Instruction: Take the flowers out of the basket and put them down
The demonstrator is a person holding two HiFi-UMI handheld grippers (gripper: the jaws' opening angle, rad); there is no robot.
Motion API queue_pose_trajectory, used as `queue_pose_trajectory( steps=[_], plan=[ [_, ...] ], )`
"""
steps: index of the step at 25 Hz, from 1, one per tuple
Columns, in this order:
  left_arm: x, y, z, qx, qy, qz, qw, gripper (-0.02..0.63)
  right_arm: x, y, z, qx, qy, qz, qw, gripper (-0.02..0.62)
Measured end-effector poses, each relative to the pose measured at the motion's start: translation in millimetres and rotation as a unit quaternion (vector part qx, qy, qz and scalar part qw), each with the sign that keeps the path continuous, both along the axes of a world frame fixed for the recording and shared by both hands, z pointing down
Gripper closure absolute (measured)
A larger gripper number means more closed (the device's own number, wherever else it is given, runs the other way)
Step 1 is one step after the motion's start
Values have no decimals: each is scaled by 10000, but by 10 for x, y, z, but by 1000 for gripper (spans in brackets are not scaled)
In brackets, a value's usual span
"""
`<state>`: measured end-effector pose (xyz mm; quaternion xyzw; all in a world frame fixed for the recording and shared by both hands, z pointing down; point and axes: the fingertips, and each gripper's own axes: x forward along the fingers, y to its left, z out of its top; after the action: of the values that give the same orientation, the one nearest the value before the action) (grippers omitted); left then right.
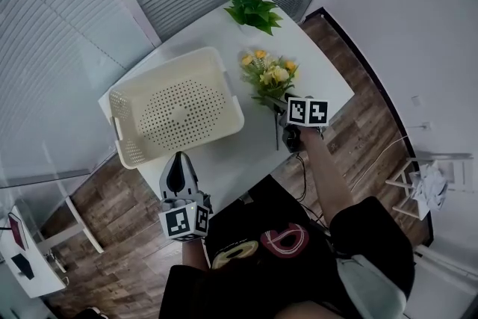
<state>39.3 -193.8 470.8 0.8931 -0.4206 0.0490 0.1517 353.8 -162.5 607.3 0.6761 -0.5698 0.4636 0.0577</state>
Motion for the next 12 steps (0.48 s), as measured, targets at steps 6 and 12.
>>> queue_pose_trajectory(
  steps=[6, 12],
  plan=[
    [-42, 25, -45, 45, 98, 38, 9999, 589, -56, 71, -435, 586, 108, -38, 9982, 278],
    [-72, 84, -91, 123, 197, 135, 9996, 589, -128, 127, -937, 1168, 565, -70, 9915, 278]
  ],
)
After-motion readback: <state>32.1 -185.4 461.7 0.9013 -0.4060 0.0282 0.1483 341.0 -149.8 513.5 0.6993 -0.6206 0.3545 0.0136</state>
